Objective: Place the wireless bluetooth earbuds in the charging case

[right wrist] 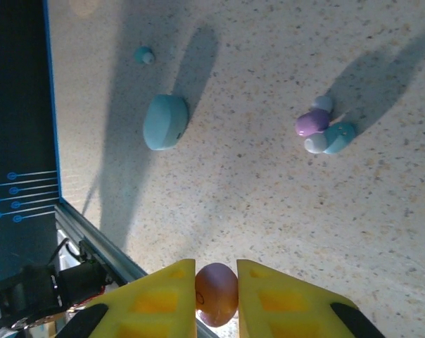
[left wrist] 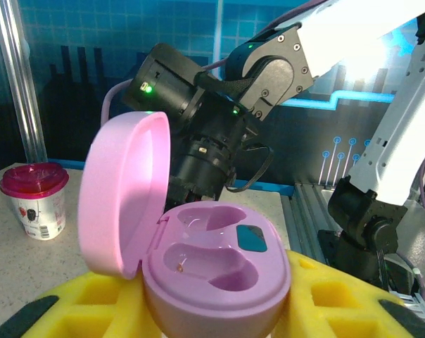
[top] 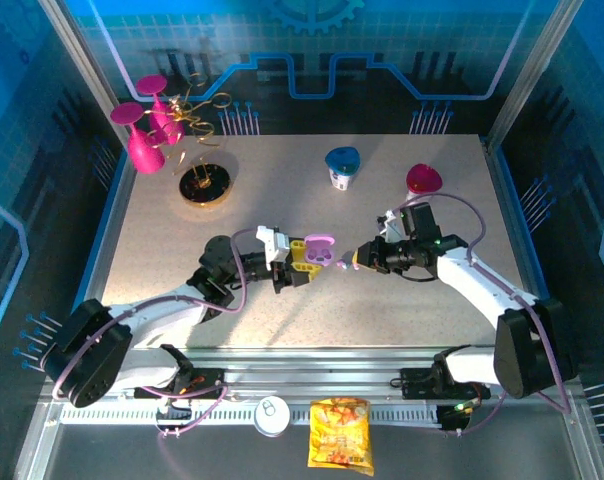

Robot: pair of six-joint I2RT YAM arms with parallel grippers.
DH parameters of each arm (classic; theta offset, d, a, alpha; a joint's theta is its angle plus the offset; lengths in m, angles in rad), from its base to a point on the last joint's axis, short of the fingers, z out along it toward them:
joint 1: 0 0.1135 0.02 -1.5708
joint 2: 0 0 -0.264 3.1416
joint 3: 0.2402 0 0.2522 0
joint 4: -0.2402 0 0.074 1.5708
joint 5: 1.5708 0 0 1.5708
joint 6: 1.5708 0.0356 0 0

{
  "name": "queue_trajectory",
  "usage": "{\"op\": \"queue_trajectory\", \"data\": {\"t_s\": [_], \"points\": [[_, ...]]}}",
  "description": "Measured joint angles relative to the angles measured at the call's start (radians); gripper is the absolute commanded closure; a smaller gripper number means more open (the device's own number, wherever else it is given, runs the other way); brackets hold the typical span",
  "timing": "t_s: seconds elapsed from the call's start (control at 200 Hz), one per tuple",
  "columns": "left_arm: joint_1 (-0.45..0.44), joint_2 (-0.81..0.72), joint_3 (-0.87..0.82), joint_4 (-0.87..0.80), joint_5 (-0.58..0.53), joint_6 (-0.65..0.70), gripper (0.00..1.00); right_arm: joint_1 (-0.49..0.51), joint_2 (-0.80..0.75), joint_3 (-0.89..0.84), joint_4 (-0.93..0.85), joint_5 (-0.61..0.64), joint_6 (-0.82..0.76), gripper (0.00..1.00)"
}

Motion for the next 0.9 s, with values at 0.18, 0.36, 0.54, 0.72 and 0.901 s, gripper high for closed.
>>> {"op": "queue_trajectory", "data": {"t_s": [0.18, 0.36, 0.54, 0.72, 0.901], "points": [[0.003, 0.042, 0.0, 0.016, 0.0, 0.0, 0.81, 0.001, -0.126, 0.004, 0.029, -0.057, -0.005, 0.84], [0.024, 0.05, 0.019, 0.017, 0.002, 0.003, 0.81, 0.015, -0.244, 0.011, 0.098, -0.132, -0.007, 0.84], [0.029, 0.066, 0.066, 0.016, 0.013, 0.004, 0.81, 0.073, -0.278, 0.011, 0.219, -0.197, 0.004, 0.84], [0.039, 0.073, 0.071, 0.011, 0.019, 0.008, 0.81, 0.13, -0.276, 0.011, 0.329, -0.218, 0.023, 0.84], [0.038, 0.074, 0.071, 0.008, 0.019, 0.008, 0.81, 0.158, -0.273, 0.011, 0.384, -0.24, 0.034, 0.85]]}}
